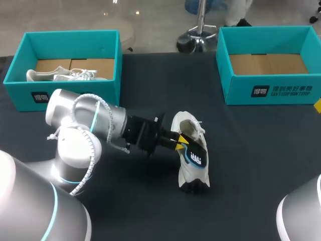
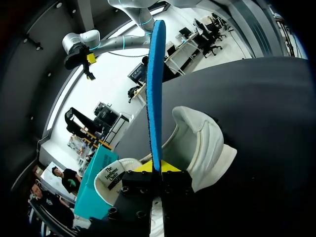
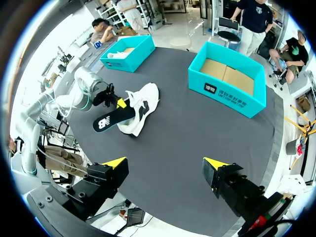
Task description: Take the shoe out of the shoebox, open the shoe tongue, remove and reinsert the insole, then place the shoe into the shoebox
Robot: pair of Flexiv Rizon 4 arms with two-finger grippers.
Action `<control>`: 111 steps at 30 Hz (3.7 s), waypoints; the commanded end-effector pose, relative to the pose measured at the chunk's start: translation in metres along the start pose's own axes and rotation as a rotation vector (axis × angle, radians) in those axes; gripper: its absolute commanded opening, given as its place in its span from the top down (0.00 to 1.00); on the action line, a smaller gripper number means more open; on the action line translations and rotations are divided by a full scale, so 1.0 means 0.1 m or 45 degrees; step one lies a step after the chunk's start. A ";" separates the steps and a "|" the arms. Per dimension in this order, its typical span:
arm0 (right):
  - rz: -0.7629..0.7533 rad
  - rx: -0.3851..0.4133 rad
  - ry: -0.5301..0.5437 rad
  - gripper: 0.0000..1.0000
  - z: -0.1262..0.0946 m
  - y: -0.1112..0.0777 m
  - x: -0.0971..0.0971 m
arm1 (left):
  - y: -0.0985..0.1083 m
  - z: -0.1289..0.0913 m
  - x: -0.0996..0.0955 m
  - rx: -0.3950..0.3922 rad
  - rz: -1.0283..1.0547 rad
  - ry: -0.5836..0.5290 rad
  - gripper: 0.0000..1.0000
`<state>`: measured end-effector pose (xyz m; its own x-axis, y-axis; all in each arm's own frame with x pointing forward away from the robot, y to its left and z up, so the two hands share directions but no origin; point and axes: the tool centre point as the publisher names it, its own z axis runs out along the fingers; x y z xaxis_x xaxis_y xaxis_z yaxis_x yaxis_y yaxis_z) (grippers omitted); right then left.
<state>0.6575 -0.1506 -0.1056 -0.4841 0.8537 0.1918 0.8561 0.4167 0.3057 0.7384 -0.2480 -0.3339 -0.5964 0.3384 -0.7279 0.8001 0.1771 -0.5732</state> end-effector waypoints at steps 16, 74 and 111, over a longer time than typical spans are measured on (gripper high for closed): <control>0.001 0.009 0.003 0.00 0.00 0.03 -0.01 | -0.13 0.01 -0.02 0.000 0.023 -0.007 1.00; 0.001 0.009 0.003 0.00 0.00 0.03 -0.01 | -0.01 -0.01 -0.02 -0.047 0.075 -0.015 0.62; 0.001 0.009 0.003 0.00 0.00 0.03 -0.01 | 0.24 0.00 0.06 -0.110 0.090 0.053 1.00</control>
<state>0.6576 -0.1501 -0.1055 -0.4836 0.8539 0.1924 0.8565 0.4163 0.3052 0.7536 -0.2421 -0.3518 -0.5363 0.3864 -0.7504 0.8438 0.2242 -0.4876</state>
